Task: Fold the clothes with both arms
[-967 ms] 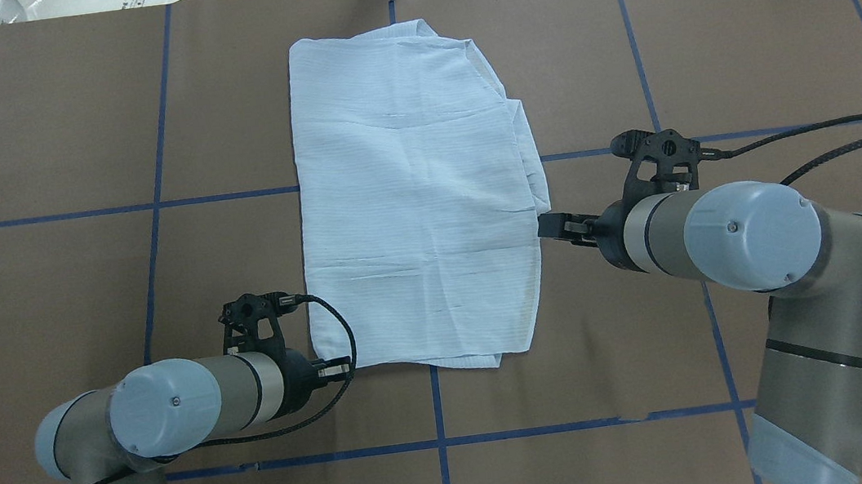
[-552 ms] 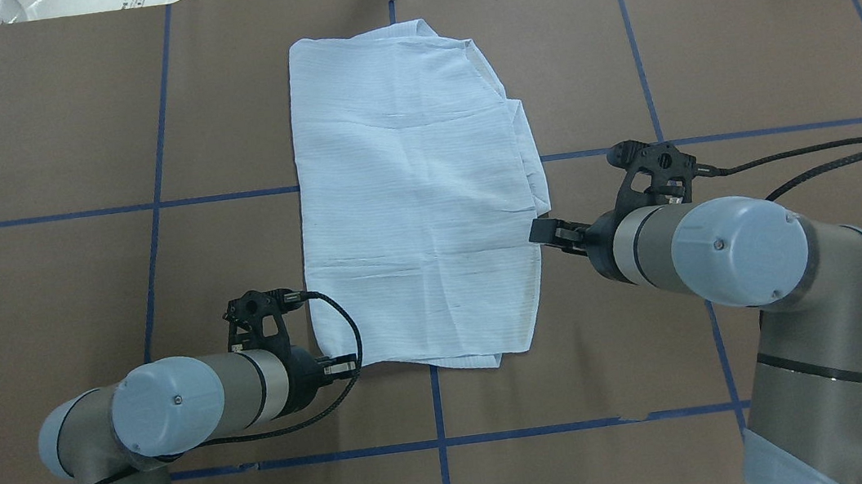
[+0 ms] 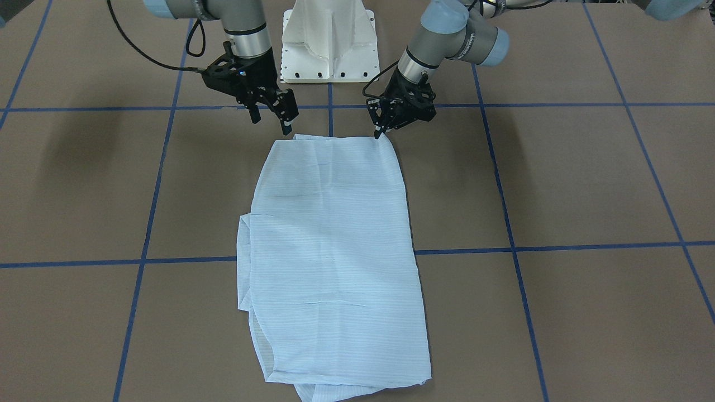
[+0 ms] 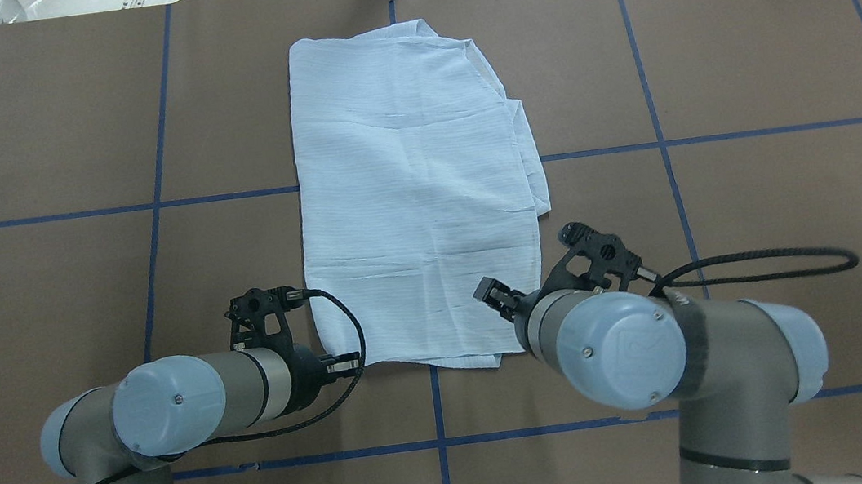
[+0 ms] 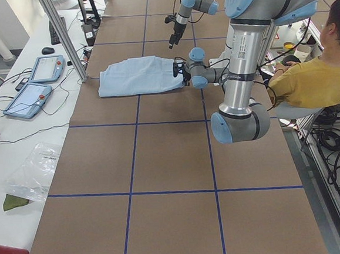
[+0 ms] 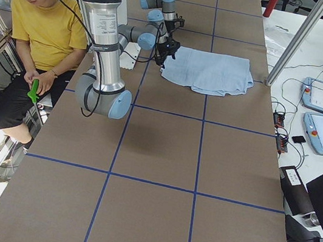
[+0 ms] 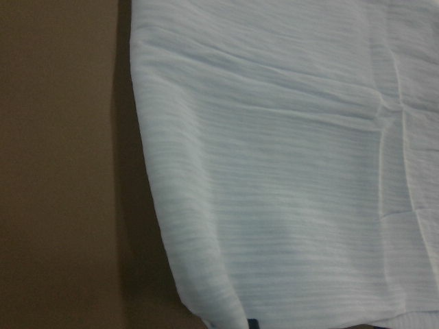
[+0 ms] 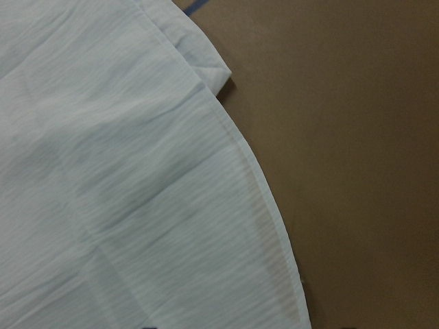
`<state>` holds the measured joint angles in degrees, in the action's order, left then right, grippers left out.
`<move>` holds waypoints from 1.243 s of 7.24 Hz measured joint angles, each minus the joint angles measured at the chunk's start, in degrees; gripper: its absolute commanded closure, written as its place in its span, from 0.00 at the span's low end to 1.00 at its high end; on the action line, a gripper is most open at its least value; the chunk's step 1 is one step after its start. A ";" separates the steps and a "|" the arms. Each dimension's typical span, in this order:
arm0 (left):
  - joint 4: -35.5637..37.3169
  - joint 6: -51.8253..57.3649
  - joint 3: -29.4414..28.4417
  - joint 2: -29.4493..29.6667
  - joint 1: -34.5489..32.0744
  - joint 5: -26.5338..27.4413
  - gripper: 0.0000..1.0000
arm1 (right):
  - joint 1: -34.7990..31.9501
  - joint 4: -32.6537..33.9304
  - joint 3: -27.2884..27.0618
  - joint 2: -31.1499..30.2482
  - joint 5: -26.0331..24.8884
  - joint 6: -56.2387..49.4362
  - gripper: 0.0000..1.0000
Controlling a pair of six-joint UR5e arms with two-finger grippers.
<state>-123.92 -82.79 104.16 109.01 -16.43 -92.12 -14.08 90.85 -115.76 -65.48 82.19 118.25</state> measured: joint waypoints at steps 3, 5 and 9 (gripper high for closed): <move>-0.01 0.00 0.31 0.12 0.00 0.01 1.00 | 3.50 1.85 6.83 5.02 -3.81 9.16 0.23; -0.01 0.00 0.46 0.15 0.00 0.01 1.00 | 4.03 1.71 9.64 6.34 -4.81 11.77 0.30; -0.01 0.00 0.51 0.15 0.00 0.01 1.00 | 4.15 1.65 13.64 8.25 -5.43 12.46 0.31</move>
<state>-123.93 -82.79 104.68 109.16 -16.43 -92.11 -9.94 92.50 -102.12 -57.23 76.77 130.72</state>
